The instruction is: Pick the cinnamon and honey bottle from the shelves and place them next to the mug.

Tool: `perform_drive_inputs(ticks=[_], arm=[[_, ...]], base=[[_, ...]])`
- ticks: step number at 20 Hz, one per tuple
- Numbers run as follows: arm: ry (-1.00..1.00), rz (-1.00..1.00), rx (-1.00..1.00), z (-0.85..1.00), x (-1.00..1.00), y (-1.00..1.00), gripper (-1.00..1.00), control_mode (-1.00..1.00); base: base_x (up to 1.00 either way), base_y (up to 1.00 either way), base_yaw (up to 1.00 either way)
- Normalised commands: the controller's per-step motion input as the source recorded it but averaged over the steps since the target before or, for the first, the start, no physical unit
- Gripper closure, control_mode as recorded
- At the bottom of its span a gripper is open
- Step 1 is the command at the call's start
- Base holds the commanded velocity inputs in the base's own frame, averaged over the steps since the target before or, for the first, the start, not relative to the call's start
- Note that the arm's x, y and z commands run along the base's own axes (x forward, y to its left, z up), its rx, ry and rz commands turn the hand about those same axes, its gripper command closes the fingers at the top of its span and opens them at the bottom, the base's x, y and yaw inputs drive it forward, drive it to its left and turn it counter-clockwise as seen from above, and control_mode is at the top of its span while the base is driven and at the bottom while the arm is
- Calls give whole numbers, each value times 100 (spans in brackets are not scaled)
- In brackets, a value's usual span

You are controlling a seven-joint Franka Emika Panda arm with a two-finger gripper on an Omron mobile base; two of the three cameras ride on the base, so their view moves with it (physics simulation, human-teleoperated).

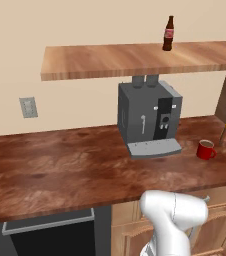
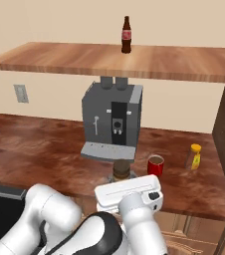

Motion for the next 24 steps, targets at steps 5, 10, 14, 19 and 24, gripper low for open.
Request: perform_drive_inputs(ticks=[5, 10, 14, 19, 24], arm=[[-4, 0, 0, -25, 55, -28, 100, -100], [-9, 0, 0, -31, 58, -43, 100, -100], [-6, 0, 0, -12, 25, -37, 100, -100], [0, 0, 0, -1, 1, -9, 100, -100], [0, -1, 0, -2, 23, -62, 100, -100]], base=[[0, 0, 0], [0, 0, 0], [0, 0, 0], [0, 0, 0], [0, 0, 0]])
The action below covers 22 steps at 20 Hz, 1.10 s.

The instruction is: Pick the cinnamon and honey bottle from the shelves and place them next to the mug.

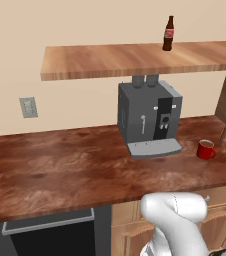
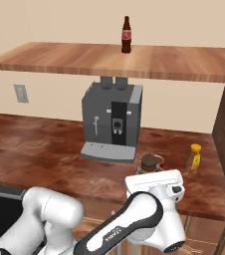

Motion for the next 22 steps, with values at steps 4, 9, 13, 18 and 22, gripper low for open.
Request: perform_drive_inputs(ticks=[4, 9, 13, 18, 22], arm=[[0, 0, 0, -1, 43, -47, 100, -100], [0, 0, 0, 0, 0, -4, 100, -100], [0, 0, 0, -17, 2, -17, 100, -100], [0, 0, 0, -34, 29, -30, 100, -100], [0, 0, 0, -3, 8, -3, 100, -100]], base=[[0, 0, 0], [0, 0, 0], [0, 0, 0], [0, 0, 0], [0, 0, 0]])
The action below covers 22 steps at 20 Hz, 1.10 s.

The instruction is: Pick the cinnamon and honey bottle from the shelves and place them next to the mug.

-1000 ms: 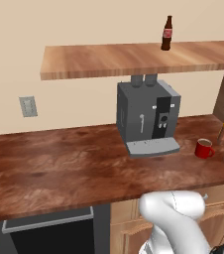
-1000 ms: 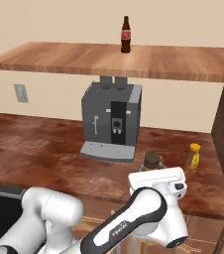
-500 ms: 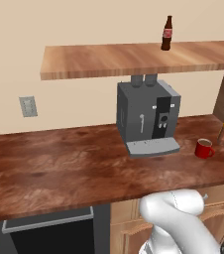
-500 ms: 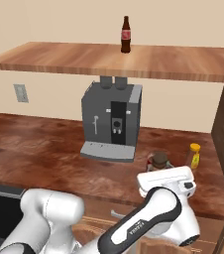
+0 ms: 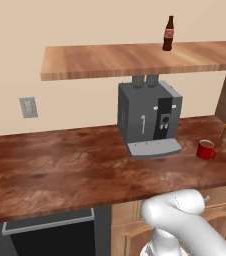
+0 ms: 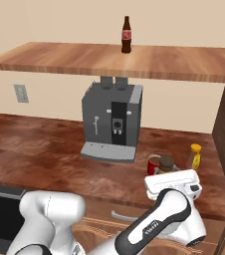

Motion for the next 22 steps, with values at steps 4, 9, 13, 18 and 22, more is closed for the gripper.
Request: perform_drive_inputs(ticks=[4, 9, 13, 18, 22], arm=[[1, 0, 0, -9, 17, 0, 100, -100], [1, 0, -2, -28, 34, 0, 100, -100], [0, 0, 0, -8, 30, 0, 100, -100], [0, 0, 0, -1, 35, -9, 100, -100], [0, 0, 0, -21, 49, -33, 100, -100]], base=[[0, 0, 0], [0, 0, 0], [0, 0, 0], [0, 0, 0], [0, 0, 0]])
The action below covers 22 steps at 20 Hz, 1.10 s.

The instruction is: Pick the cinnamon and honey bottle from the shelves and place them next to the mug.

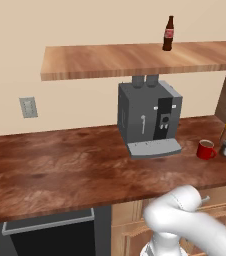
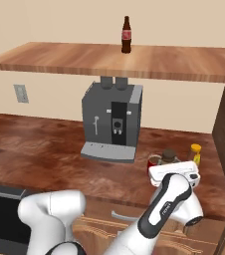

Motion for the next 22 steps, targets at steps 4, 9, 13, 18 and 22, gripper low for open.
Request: perform_drive_inputs(ticks=[4, 9, 13, 18, 22], arm=[[0, 0, 0, -36, 40, -41, 100, -100], [0, 0, 0, -36, 6, -47, 100, -100], [0, 0, 0, -26, 0, -41, 100, -100], [0, 0, 0, 0, 0, 0, 100, -100], [4, 0, 0, -29, 3, 0, 100, -100]], base=[[0, 0, 0], [0, 0, 0], [0, 0, 0], [0, 0, 0], [0, 0, 0]])
